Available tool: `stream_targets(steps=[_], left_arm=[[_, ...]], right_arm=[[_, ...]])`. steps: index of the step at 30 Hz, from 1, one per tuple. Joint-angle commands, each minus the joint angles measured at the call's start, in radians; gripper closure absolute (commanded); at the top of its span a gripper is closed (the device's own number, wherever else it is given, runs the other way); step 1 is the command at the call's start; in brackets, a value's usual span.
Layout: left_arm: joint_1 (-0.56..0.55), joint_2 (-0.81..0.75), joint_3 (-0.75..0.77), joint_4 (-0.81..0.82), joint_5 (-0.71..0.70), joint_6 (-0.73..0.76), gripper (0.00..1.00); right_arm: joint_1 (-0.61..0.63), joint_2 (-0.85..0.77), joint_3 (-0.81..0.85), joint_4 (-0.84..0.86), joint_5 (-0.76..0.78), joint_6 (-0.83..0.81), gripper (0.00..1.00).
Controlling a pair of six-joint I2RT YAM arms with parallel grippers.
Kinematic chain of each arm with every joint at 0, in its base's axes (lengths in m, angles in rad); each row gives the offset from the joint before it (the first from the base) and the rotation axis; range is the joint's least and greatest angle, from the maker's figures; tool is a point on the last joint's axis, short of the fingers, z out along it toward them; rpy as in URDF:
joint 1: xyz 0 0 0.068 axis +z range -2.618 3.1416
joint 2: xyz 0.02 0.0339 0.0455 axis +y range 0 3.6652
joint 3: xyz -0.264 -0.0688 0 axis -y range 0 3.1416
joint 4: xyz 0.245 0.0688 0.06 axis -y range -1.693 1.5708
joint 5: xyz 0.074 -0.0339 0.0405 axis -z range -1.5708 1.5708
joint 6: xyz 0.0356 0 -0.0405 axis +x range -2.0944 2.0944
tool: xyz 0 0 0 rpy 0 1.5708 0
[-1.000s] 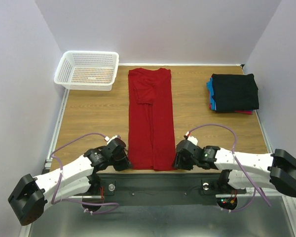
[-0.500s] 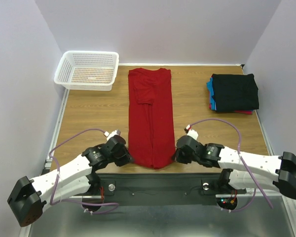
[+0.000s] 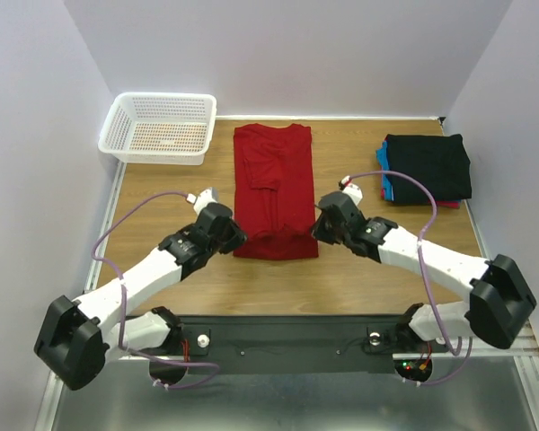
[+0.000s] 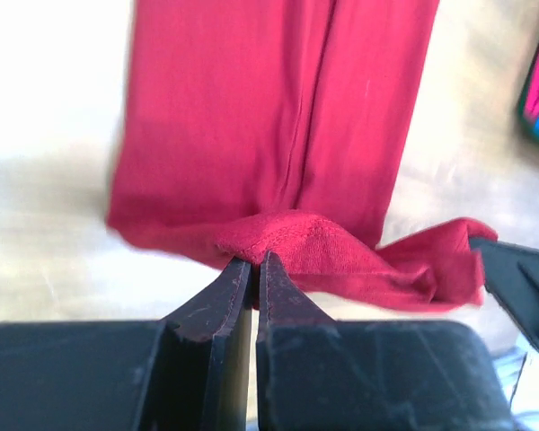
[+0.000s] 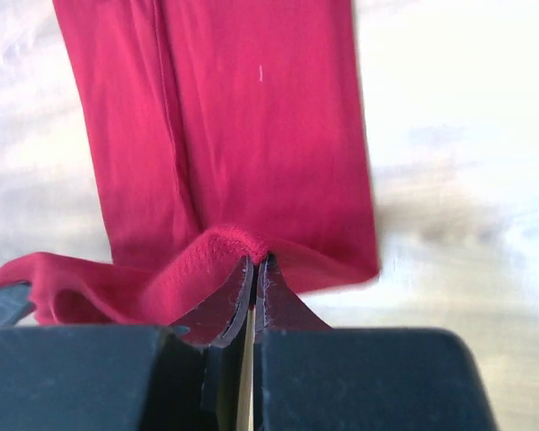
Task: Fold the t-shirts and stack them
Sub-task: Fold the tshirt
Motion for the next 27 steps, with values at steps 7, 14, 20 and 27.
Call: stream_targets(steps=[7,14,20,27], left_arm=[[0.207,0.237,0.19,0.261,0.117,0.212,1.0],[0.27,0.463,0.344,0.3,0.228,0.261,1.0],[0.311,0.547,0.413,0.311,0.248,0.283,1.0],[0.343,0.645,0.462,0.311,0.289,0.297,1.0]], right_arm=[[-0.124,0.179,0.24,0.118,0.003,-0.134,1.0],[-0.215,0.327,0.37,0.124,-0.052,-0.204,0.99],[-0.278,0.432,0.447,0.126,-0.115,-0.227,1.0],[-0.309,0.528,0.502,0.126,-0.158,-0.252,1.0]])
